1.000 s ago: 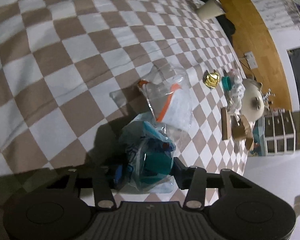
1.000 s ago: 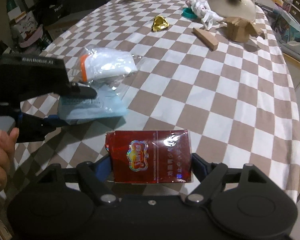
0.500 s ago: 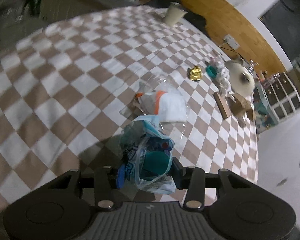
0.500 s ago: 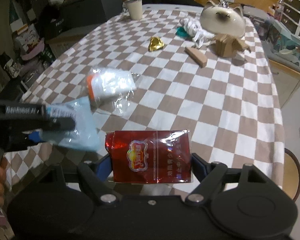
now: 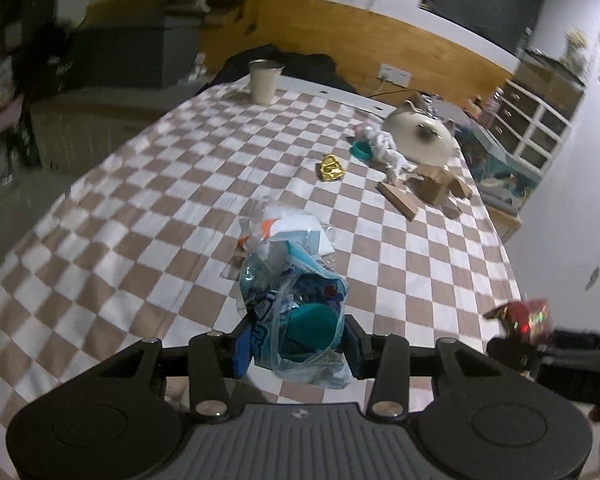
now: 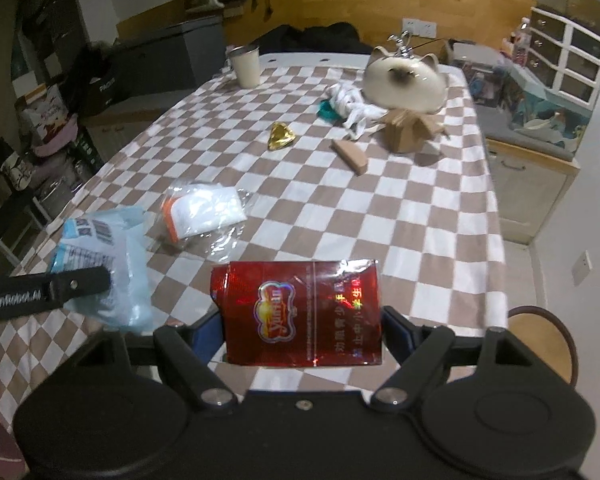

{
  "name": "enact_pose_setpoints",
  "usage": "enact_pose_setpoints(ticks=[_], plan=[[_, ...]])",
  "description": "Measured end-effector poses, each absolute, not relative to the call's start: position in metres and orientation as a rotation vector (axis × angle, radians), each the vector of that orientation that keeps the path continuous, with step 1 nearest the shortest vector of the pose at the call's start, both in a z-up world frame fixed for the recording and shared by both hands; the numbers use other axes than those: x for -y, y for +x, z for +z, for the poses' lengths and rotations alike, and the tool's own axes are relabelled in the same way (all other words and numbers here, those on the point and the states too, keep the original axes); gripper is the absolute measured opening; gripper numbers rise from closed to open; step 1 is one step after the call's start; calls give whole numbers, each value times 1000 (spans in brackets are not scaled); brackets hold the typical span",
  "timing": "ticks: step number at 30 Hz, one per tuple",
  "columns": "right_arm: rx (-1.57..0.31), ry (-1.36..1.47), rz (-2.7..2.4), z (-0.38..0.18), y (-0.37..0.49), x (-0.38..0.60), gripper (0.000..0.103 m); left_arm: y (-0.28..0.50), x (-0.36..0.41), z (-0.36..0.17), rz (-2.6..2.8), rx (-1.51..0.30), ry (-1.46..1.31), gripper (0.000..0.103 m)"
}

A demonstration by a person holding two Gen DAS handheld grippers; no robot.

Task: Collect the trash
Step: 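Carry the red packet and light-blue wrapper with both tools over the bin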

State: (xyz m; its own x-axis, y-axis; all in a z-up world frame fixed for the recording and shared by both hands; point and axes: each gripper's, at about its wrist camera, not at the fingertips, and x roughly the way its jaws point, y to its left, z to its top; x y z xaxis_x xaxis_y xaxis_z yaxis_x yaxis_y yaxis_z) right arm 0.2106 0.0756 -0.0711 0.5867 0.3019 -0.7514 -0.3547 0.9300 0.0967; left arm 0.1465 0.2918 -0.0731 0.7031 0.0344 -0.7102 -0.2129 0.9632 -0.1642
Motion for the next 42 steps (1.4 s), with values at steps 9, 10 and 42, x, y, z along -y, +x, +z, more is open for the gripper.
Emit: enact_pose_setpoints(ticks=[9,10,42], plan=[[-823,-74,317,-62,199,-52,81,139,-264,-60,125,-758,-128,45],[-817,-72,304,-61,198,-48,81,139,-261,-59,121,-757,-123,45],[-838,-15,225,-67,264,170,81,229,-34,-65,21,-805,-110,45]])
